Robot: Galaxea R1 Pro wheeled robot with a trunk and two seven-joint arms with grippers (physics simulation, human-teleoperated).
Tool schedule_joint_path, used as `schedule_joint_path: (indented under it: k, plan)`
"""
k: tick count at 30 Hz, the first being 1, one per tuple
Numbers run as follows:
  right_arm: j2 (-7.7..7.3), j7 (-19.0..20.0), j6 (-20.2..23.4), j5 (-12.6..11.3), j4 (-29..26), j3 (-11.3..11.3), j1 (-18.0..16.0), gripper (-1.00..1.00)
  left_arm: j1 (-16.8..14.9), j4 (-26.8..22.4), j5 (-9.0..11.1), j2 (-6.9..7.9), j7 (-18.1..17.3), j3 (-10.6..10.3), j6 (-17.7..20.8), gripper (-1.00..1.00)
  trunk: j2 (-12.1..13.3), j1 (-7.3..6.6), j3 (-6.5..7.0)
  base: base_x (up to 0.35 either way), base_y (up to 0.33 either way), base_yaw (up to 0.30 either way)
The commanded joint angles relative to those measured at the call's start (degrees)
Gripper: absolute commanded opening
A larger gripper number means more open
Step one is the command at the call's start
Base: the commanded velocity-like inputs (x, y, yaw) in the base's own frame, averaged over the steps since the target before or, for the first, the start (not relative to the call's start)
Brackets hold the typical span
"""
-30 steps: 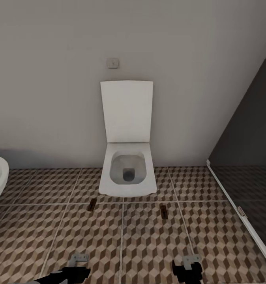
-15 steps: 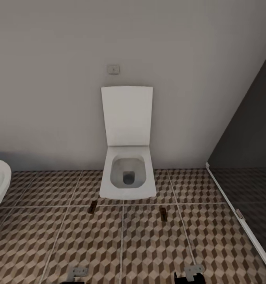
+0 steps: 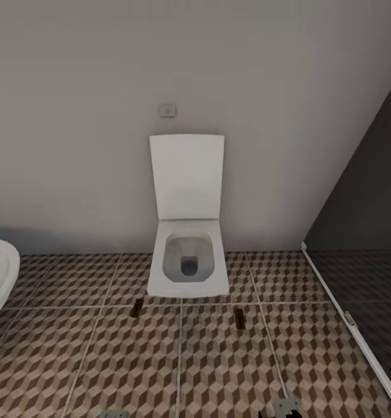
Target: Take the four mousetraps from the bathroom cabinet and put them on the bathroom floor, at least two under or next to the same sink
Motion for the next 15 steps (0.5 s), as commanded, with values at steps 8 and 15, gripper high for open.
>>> schedule_joint_path:
  k: [8, 15]
  plan:
    - [0.11, -0.3, -0.3, -0.5, 2.1, 0.5, 1.9, 1.00, 0.7, -0.4, 0.7, 0.10, 3.4, -0.5, -0.2, 1.00, 3.2, -1.77, 1.40, 0.000, 0.000, 0.000]
    - [-0.01, -0.4, -0.3, -0.5, 2.4, 0.4, 3.6, 1.00, 1.4, -2.5, 0.7, 0.13, 6.1, -0.5, -0.3, 1.00, 6.0, -3.31, 2.66, 0.000, 0.000, 0.000]
